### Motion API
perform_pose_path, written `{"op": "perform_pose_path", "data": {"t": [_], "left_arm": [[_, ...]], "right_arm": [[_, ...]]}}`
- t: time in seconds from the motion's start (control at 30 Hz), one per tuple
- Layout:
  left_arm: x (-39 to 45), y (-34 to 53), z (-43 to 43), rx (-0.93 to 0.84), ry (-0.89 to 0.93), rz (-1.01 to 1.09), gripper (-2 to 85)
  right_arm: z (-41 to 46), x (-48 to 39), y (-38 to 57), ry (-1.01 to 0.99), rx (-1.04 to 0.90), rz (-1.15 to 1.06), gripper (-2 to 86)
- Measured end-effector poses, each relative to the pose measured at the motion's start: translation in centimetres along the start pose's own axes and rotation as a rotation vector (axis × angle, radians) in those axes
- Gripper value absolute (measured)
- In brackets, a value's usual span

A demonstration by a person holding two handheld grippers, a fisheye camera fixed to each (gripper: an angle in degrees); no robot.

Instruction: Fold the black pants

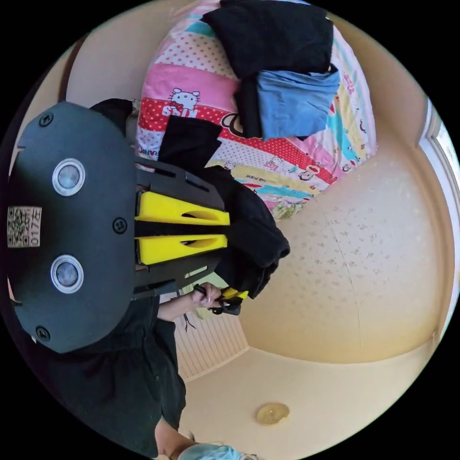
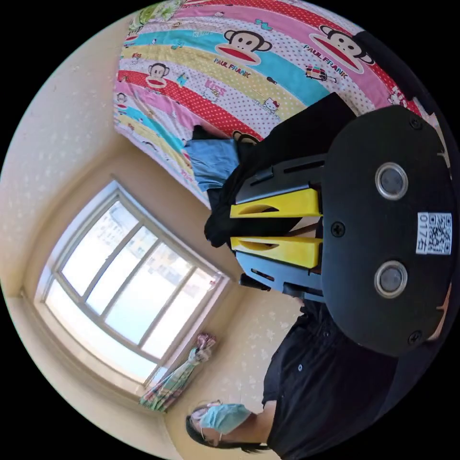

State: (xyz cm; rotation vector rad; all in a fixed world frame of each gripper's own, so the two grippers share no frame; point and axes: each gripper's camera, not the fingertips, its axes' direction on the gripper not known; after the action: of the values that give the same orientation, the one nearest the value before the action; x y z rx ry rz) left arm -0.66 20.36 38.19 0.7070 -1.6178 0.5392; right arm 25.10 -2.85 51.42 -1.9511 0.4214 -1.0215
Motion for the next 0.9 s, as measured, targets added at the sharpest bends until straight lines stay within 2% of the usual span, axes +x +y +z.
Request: {"op": "perform_pose_path", "data": {"t": [0.07,0.17,0.3,0.43,0.53,0.6,0.63,0.7,0.73,0.77,0.83,0.9], "left_arm": [[4.3,-0.9,0.5,0.006,0.059,0.142,3.8],[11.4,-2.1,2.2,0.004,0.232,0.392,3.7],[20.5,-2.7,4.9,-0.01,0.479,0.704,3.2],[25.2,-3.2,8.5,-0.025,0.577,0.825,2.5],[26.1,-6.9,13.8,-0.063,0.491,0.812,2.1],[24.9,-13.3,20.2,-0.116,0.322,0.721,2.8],[24.1,-15.3,22.2,-0.132,0.265,0.671,3.1],[18.2,-22.8,28.7,-0.165,-0.033,0.323,6.1],[16.5,-24.0,29.7,-0.157,-0.098,0.238,6.7],[13.9,-25.3,30.8,-0.127,-0.171,0.192,7.7],[11.2,-24.6,32.1,-0.13,-0.232,0.182,7.8],[7.4,-19.9,34.8,-0.201,-0.267,0.203,7.8]], "right_arm": [[-9.5,-4.0,1.3,-0.059,0.217,-0.096,5.7],[-19.1,-9.5,3.3,-0.132,0.451,-0.27,4.6],[-27.3,-14.9,6.3,-0.319,0.683,-0.517,2.6],[-32.6,-17.5,7.6,-0.272,0.829,-0.538,1.6],[-34.5,-17.0,5.5,-0.102,0.824,-0.466,1.3],[-35.2,-16.1,2.3,0.056,0.802,-0.416,1.3],[-35.7,-14.5,-1.1,0.172,0.788,-0.307,1.2],[-36.2,-11.1,-6.5,0.37,0.782,-0.102,1.2],[-36.6,-8.4,-9.1,0.471,0.791,0.039,1.2],[-36.7,-6.2,-11.1,0.493,0.753,0.107,1.5],[-36.2,-3.9,-12.0,0.404,0.694,0.141,1.8],[-34.5,-2.7,-10.7,0.369,0.659,0.12,2.1]]}}
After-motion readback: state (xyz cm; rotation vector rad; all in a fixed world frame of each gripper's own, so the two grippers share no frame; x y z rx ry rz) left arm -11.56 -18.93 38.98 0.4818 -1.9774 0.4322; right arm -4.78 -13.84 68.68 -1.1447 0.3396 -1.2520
